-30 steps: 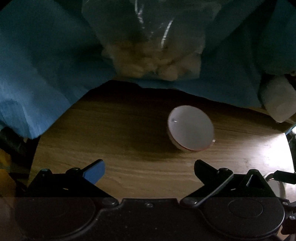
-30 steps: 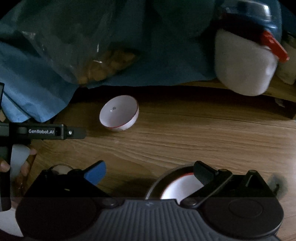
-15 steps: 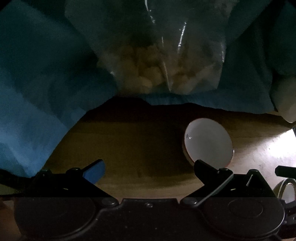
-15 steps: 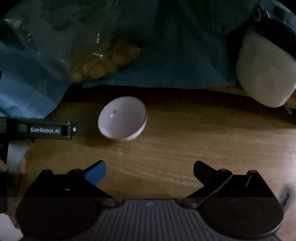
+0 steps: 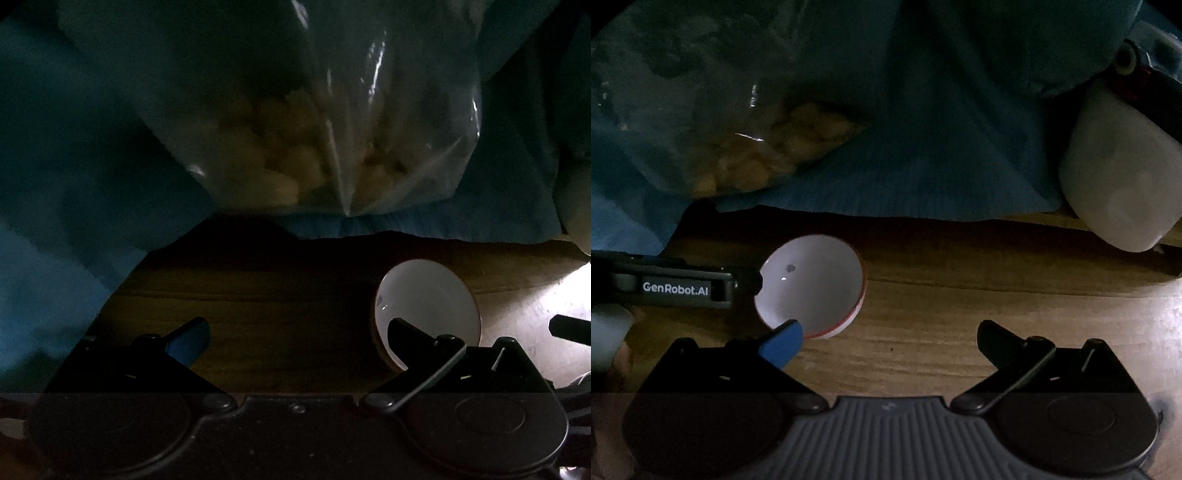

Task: Organize plates and bowls

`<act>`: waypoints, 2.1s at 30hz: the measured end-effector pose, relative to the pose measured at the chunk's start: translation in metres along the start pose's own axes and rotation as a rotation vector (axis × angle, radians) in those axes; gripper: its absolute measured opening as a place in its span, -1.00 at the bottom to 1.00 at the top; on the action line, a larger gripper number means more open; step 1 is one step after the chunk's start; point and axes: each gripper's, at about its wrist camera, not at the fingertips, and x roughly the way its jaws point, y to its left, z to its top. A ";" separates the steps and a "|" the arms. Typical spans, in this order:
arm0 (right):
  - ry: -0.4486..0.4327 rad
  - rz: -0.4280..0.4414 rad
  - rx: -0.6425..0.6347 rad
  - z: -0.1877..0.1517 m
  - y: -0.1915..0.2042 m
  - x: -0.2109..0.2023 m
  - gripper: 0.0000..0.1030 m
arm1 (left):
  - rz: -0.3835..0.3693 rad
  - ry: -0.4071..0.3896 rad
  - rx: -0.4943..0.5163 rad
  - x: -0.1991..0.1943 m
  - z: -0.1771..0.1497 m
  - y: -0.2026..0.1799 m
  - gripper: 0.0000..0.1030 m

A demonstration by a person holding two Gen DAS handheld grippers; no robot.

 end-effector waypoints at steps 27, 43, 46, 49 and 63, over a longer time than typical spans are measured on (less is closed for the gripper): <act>-0.018 -0.018 -0.041 0.005 0.002 0.022 0.78 | -0.030 -0.001 0.021 0.003 0.002 -0.009 0.42; 0.006 0.172 0.024 0.000 -0.012 0.028 -0.08 | -0.083 0.027 -0.038 0.004 -0.006 -0.010 -0.45; 0.002 0.203 0.029 0.000 -0.013 0.029 -0.34 | -0.083 0.028 -0.027 0.003 -0.009 -0.014 -0.69; 0.003 0.222 0.034 0.001 -0.011 0.033 -0.52 | -0.082 0.037 -0.010 0.002 -0.008 -0.009 -0.73; 0.000 0.238 0.032 0.001 -0.016 0.033 -0.62 | -0.066 0.020 -0.010 0.008 -0.022 -0.026 -0.78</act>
